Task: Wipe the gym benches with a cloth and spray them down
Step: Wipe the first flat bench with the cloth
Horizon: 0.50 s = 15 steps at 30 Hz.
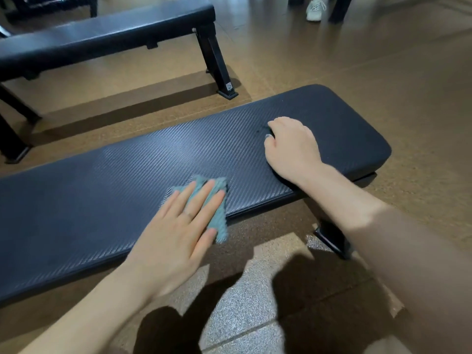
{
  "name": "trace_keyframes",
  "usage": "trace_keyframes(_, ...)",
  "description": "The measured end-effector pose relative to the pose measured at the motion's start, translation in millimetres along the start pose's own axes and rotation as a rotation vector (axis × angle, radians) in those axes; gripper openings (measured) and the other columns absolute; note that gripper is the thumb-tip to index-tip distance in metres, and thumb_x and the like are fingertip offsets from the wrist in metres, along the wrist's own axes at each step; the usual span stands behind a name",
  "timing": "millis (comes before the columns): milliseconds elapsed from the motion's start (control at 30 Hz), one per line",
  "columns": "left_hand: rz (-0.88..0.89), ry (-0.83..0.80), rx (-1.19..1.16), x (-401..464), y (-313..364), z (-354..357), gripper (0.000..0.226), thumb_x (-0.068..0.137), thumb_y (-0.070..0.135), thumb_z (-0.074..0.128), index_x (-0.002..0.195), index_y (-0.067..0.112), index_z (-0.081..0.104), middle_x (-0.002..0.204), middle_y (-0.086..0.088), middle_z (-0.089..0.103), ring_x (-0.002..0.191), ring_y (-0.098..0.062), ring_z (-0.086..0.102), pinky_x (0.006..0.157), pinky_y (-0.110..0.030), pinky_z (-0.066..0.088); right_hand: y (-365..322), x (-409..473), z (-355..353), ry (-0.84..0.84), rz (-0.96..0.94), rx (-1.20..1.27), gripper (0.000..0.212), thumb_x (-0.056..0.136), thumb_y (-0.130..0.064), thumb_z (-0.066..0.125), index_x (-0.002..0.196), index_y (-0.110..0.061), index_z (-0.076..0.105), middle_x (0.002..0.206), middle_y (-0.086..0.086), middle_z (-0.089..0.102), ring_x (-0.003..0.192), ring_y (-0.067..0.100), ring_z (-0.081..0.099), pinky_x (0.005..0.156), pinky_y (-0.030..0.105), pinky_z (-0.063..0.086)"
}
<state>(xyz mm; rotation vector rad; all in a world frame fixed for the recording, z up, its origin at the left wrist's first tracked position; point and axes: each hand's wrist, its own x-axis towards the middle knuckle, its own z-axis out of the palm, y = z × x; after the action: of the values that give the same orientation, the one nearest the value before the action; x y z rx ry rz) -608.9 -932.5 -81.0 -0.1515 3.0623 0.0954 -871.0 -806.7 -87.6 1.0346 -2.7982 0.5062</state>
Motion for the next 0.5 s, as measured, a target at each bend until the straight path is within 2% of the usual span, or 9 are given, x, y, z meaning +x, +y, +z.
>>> trace_keyframes(67, -0.019, -0.003, 0.033, -3, -1, 1, 0.058, 0.11, 0.05, 0.011, 0.164, 0.033, -0.001, 0.172, 0.009, -0.002, 0.159, -0.014, -0.008, 0.128, -0.04, 0.001, 18, 7, -18, 0.054, -0.026, -0.065, 0.033, 0.1, -0.026, 0.039, 0.111, -0.01, 0.066, 0.117, 0.009, 0.065, 0.11, 0.033, 0.058, 0.094, 0.044, 0.043)
trace_keyframes(133, -0.051, 0.003, 0.039, 20, 7, 1, 0.06, 0.107, 0.054, 0.004, 0.163, 0.035, -0.005, 0.172, 0.009, -0.006, 0.158, -0.015, -0.013, 0.129, -0.04, -0.001, 50, 13, -29, 0.122, 0.017, -0.135, 0.038, 0.099, -0.028, 0.037, 0.113, -0.01, 0.067, 0.117, 0.011, 0.067, 0.108, 0.035, 0.06, 0.092, 0.044, 0.044)
trace_keyframes(233, -0.033, -0.011, -0.001, 86, 30, 0, 0.064, 0.103, 0.056, 0.0, 0.164, 0.034, -0.003, 0.172, 0.008, -0.008, 0.158, -0.02, -0.013, 0.129, -0.042, -0.004, 89, 5, -26, 0.132, 0.161, -0.134, 0.044, 0.102, -0.032, 0.035, 0.129, -0.013, 0.063, 0.132, 0.01, 0.062, 0.12, 0.036, 0.055, 0.1, 0.046, 0.042)
trace_keyframes(367, 0.004, -0.042, -0.011, 168, 70, -5, 0.062, 0.107, 0.051, 0.009, 0.165, 0.03, 0.003, 0.173, 0.003, -0.002, 0.159, -0.025, -0.007, 0.128, -0.043, -0.003, 90, 2, -14, 0.135, 0.224, -0.143, 0.045, 0.103, -0.036, 0.032, 0.133, -0.016, 0.059, 0.136, 0.006, 0.057, 0.126, 0.032, 0.049, 0.106, 0.049, 0.037)
trace_keyframes(500, 0.04, -0.039, 0.013, 139, 75, -3, 0.062, 0.107, 0.051, 0.005, 0.164, 0.029, -0.003, 0.173, 0.004, -0.007, 0.159, -0.021, -0.012, 0.129, -0.043, -0.002, 96, -1, -14, 0.128, 0.206, -0.117, 0.046, 0.102, -0.034, 0.031, 0.135, -0.017, 0.058, 0.139, 0.004, 0.057, 0.127, 0.031, 0.049, 0.108, 0.048, 0.037)
